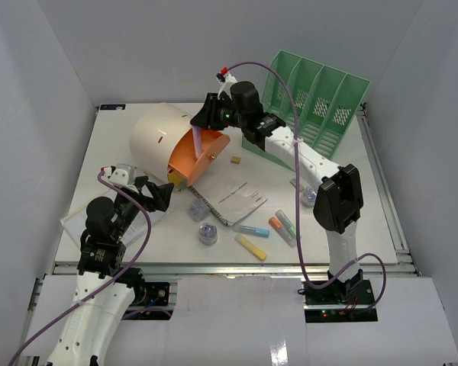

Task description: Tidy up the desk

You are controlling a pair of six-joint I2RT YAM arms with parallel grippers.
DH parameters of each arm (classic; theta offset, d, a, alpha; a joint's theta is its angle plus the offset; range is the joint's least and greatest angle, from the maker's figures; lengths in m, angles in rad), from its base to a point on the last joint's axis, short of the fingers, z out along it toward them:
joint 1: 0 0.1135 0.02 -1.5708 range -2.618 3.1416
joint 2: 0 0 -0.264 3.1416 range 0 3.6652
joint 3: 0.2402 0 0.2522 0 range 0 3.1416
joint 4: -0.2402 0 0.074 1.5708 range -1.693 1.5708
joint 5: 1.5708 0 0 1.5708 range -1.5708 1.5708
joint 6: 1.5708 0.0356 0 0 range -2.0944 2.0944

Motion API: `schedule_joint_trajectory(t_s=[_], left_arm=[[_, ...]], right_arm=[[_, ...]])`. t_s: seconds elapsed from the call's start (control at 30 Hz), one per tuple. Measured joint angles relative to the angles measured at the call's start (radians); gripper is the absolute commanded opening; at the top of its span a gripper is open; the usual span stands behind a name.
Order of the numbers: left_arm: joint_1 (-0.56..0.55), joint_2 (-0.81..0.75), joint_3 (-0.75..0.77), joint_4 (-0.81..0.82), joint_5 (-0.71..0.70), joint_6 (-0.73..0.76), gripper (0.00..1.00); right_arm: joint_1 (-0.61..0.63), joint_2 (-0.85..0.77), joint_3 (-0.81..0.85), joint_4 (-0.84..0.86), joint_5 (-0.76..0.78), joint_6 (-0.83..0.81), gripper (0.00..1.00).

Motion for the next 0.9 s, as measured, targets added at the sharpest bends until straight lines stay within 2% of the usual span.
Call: schedule_joint_trajectory(t_s=[0.2,0.4,0.53,0.63,0.8,0.9], left_arm=[[0.000,-0.003,0.000,0.001,0.007,0.000,0.98],[0.000,-0.002,0.000,0.015,0.045,-0.012,0.98],[0.000,0.033,0.002,0.029,0.107,-0.049,0.97],[-0.004,0.087,0.011,0.007,0.169,-0.095,0.92],[-0.072,0.134,0.036,-0.073,0.220,-0.204,0.87],[-0.154,0.166,0.062,-0.104,0.218,-0.282,0.95]], right_arm=[[0.009,-0.075,-0.157,0.010,0.003,-0.020,0.68],[0.009,-0.181,-0.203,0.017,0.014,-0.082,0.83],[-0.006,-0.269,-0.203,0.022,0.017,-0.165,0.97],[-0.060,-0.354,-0.230,0.038,-0.073,-0.292,0.98],[-0.261,-0.552,-0.438,0.058,-0.383,-0.524,0.98],[-0.360,-0.650,-0.608,0.008,-0.503,-0.642,0.98]])
